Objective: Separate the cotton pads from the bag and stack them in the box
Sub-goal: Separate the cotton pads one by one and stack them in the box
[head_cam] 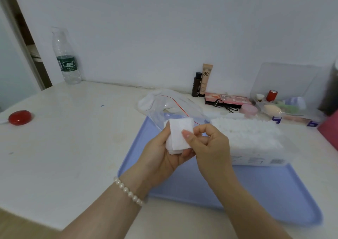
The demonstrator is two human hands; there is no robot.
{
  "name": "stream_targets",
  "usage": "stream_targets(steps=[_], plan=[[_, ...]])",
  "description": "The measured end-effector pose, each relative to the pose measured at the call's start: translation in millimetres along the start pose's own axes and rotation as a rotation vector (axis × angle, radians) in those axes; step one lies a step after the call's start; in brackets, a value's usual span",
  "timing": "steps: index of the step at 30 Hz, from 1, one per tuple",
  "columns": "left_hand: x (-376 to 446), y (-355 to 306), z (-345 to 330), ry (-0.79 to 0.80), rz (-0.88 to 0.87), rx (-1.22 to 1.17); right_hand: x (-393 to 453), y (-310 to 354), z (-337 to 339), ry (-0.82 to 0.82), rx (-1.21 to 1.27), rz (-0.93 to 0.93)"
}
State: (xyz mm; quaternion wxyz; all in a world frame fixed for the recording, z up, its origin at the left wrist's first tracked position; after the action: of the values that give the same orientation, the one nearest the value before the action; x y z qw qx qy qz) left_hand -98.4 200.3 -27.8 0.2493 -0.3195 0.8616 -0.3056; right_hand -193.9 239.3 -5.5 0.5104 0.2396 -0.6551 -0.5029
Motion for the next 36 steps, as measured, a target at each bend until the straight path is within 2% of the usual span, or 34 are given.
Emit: stream_targets(steps=[5, 10, 13, 17, 19, 22, 24, 25, 27, 29, 33, 36], plan=[[-2.0, -0.5, -1.3, 0.011, -0.001, 0.059, 0.8, -5.3, 1.3, -0.016, -0.061, -0.009], [-4.4, 3.5, -7.2, 0.012, -0.075, 0.27, 0.9, 1.4, 10.3, -0.016, -0.315, 0.057], [-5.1, -0.6, -21.0, 0.09, -0.068, 0.239, 8.6, 17.2, 26.8, -0.057, -0.235, 0.097], [-2.1, -1.7, -43.8, 0.13, 0.001, 0.378, 23.9, 30.1, 48.3, 0.184, -0.216, -0.117], [3.8, 3.3, -61.9, 0.16, 0.055, 0.439, 26.0, 43.3, 65.6, 0.284, -0.248, -0.161], [18.2, 9.1, -94.5, 0.185, 0.1, 0.523, 33.9, 64.2, 103.3, 0.265, -0.323, -0.125], [31.3, 11.1, -115.6, 0.128, 0.057, 0.546, 42.8, 74.4, 134.1, 0.159, -0.374, -0.101], [39.0, 10.4, -123.0, 0.057, -0.033, 0.605, 47.6, 75.6, 151.2, 0.064, -0.406, -0.092], [53.0, 6.9, -136.2, -0.112, -0.341, 0.883, 53.5, 72.2, 183.5, -0.13, -0.49, -0.076], [61.6, 12.4, -148.0, -0.144, -0.54, 1.198, 53.1, 61.2, 201.6, -0.193, -0.575, -0.109], [83.2, 42.8, -153.7, 0.089, -0.532, 1.693, 44.8, 34.6, 210.6, -0.187, -0.672, -0.168], [93.4, 54.8, -151.3, 0.151, -0.553, 1.912, 43.4, 27.0, 208.2, -0.163, -0.833, -0.16]])
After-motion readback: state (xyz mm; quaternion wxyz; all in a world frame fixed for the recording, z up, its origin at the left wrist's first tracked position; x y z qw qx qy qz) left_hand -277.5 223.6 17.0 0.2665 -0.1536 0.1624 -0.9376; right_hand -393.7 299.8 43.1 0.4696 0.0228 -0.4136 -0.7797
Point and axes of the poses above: each hand's wrist, its own x-axis towards the middle knuckle, its own z-axis out of the back of the hand, y = z × x, the point moved 4 cm from there along x, towards the middle knuckle, and after that the axes turned 11 degrees about z, right-handed, at the moved point
